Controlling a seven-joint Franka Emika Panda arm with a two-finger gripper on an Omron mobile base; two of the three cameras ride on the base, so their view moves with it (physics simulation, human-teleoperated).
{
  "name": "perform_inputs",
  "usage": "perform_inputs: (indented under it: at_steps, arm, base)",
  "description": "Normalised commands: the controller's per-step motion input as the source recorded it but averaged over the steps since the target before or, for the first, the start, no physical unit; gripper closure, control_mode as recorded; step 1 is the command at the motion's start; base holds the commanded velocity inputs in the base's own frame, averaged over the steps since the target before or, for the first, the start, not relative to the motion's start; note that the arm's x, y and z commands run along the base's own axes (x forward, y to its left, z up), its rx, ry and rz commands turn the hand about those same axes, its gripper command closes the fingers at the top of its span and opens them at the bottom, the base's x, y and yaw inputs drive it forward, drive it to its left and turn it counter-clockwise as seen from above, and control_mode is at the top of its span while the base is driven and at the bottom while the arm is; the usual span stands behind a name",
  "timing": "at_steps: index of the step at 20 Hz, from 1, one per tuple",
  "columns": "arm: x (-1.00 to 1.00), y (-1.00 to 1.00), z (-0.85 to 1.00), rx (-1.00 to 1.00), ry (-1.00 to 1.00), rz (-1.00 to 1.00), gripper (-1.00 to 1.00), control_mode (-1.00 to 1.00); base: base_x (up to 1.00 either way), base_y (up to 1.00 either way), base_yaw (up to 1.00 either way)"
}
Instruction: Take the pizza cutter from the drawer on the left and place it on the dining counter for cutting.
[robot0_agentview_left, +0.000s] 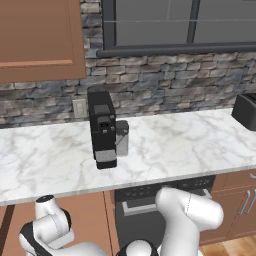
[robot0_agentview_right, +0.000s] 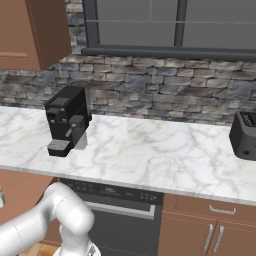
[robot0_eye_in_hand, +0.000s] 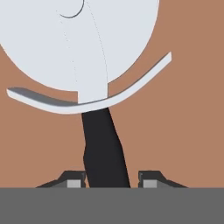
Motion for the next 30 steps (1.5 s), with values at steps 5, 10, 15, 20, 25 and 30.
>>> perform_inputs:
  at_steps: [5, 10, 15, 20, 25, 30]
  arm:
    - [0.00, 0.00, 0.00, 0.00, 0.00, 0.00, 1.00, -1.00]
    - [-0.03, 0.00, 0.15, 0.00, -0.01, 0.04, 1.00, -1.00]
    - [0.01, -0.03, 0.71, 0.00, -0.01, 0.01, 1.00, -1.00]
    - [-0.02, -0.03, 0.93, 0.00, 0.00, 0.00, 1.00, -1.00]
    - [-0.21, -0.13, 0.89, 0.00, -0.01, -0.02, 1.00, -1.00]
    - [-0.25, -0.43, 0.74, 0.00, -0.03, -0.03, 1.00, -1.00]
  base:
    - [0.00, 0.00, 0.00]
    - [0.00, 0.00, 0.00]
    - [0.00, 0.00, 0.00]
    - [0.00, 0.00, 0.00]
    - [0.00, 0.00, 0.00]
    - [0.00, 0.00, 0.00]
